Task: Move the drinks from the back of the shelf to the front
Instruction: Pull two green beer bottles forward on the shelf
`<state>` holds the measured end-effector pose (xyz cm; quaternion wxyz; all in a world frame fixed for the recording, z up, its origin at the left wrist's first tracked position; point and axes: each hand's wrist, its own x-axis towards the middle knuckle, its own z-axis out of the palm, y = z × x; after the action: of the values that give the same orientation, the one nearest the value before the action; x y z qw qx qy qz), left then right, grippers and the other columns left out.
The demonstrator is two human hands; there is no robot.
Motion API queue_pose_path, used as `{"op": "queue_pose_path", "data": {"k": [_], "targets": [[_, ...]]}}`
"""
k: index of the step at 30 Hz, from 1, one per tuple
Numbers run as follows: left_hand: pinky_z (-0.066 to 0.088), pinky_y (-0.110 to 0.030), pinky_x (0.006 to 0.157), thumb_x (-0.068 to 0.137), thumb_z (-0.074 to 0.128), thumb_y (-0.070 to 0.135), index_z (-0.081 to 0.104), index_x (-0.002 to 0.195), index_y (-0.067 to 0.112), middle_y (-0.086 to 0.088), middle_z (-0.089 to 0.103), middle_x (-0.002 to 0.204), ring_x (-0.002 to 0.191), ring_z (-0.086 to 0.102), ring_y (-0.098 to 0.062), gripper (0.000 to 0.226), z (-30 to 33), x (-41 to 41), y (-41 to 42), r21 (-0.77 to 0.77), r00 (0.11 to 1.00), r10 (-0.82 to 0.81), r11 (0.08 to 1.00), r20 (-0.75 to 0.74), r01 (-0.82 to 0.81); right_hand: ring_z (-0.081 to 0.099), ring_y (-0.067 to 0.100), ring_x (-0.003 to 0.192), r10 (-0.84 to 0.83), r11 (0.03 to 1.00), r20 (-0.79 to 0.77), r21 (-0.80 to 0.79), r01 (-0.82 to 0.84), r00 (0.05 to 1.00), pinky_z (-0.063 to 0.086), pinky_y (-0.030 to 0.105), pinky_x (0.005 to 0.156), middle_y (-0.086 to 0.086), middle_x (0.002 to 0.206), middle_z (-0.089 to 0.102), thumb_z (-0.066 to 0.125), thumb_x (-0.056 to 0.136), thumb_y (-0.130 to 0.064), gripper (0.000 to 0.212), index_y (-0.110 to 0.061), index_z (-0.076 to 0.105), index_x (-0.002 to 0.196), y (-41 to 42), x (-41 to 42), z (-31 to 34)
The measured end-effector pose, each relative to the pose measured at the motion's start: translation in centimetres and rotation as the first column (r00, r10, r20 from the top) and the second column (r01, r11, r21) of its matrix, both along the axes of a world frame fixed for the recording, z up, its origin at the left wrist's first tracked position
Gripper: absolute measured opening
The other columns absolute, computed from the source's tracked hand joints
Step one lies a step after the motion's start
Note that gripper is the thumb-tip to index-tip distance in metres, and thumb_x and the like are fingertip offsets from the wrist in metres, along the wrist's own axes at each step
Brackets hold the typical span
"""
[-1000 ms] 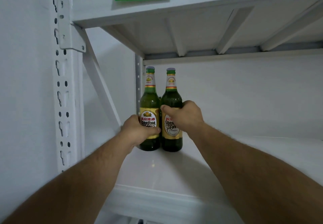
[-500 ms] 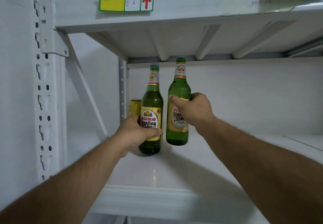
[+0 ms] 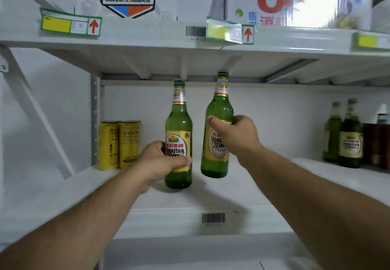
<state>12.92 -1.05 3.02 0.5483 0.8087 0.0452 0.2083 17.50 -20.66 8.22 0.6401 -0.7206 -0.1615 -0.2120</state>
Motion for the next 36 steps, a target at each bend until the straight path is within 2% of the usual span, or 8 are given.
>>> {"op": "queue_pose_path", "data": {"k": [6, 9, 16, 25, 31, 36], "targets": [[0.058, -0.048, 0.099, 0.07, 0.096, 0.028, 0.066, 0.117, 0.023, 0.0, 0.074, 0.113, 0.109, 0.069, -0.023, 0.056, -0.3, -0.3, -8.1, -0.011, 0.997, -0.075, 0.997, -0.02, 0.074, 0.073, 0.021, 0.079, -0.073, 0.997, -0.004, -0.012, 0.073, 0.997, 0.061, 0.042, 0.078, 0.003, 0.088, 0.074, 0.081, 0.074, -0.047, 0.04, -0.016, 0.067, 0.095, -8.3, -1.3, -0.4], [0.058, -0.05, 0.1, 0.067, 0.097, 0.029, 0.067, 0.12, 0.022, -0.001, 0.075, 0.114, 0.109, 0.07, -0.025, 0.061, -0.4, -0.3, -11.2, -0.022, 0.994, -0.104, 0.994, -0.019, 0.103, 0.073, 0.02, 0.078, -0.115, 0.993, 0.001, -0.012, 0.115, 0.993, 0.061, 0.041, 0.077, 0.002, 0.087, 0.074, 0.081, 0.075, -0.047, 0.037, -0.017, 0.067, 0.093, -11.8, -2.1, -0.6], [0.058, -0.047, 0.1, 0.068, 0.097, 0.031, 0.065, 0.12, 0.022, 0.0, 0.074, 0.114, 0.108, 0.07, -0.023, 0.062, -0.5, 0.0, -16.8, -0.02, 0.973, -0.228, 0.973, -0.017, 0.228, 0.073, 0.021, 0.08, -0.201, 0.98, -0.003, 0.005, 0.201, 0.98, 0.061, 0.045, 0.079, 0.003, 0.088, 0.074, 0.081, 0.076, -0.044, 0.035, -0.018, 0.065, 0.093, -17.6, -3.8, -0.9], [0.057, -0.049, 0.102, 0.064, 0.098, 0.033, 0.065, 0.125, 0.023, 0.001, 0.074, 0.118, 0.112, 0.069, -0.023, 0.07, -0.5, 1.5, -22.7, -0.002, 0.913, -0.407, 0.914, -0.019, 0.407, 0.071, 0.017, 0.078, -0.363, 0.931, 0.041, 0.047, 0.361, 0.931, 0.059, 0.037, 0.071, 0.002, 0.087, 0.072, 0.081, 0.077, -0.041, 0.028, -0.022, 0.063, 0.086, -23.2, -5.9, -0.6], [0.058, -0.047, 0.101, 0.066, 0.097, 0.03, 0.067, 0.122, 0.022, 0.001, 0.076, 0.114, 0.109, 0.072, -0.021, 0.064, -0.4, 1.1, -27.2, 0.028, 0.884, -0.467, 0.884, -0.003, 0.467, 0.072, 0.019, 0.08, -0.395, 0.918, 0.037, 0.049, 0.393, 0.918, 0.06, 0.04, 0.073, 0.002, 0.089, 0.072, 0.079, 0.079, -0.042, 0.029, -0.022, 0.062, 0.089, -27.6, -6.3, -0.8], [0.058, -0.046, 0.101, 0.066, 0.097, 0.029, 0.066, 0.121, 0.023, 0.003, 0.076, 0.114, 0.108, 0.071, -0.019, 0.064, -0.7, 0.5, -31.8, 0.036, 0.889, -0.458, 0.888, -0.004, 0.458, 0.072, 0.021, 0.083, -0.379, 0.925, 0.029, 0.054, 0.377, 0.925, 0.06, 0.044, 0.078, 0.003, 0.092, 0.073, 0.08, 0.078, -0.044, 0.034, -0.02, 0.063, 0.096, -32.4, -5.8, -1.0]]}}
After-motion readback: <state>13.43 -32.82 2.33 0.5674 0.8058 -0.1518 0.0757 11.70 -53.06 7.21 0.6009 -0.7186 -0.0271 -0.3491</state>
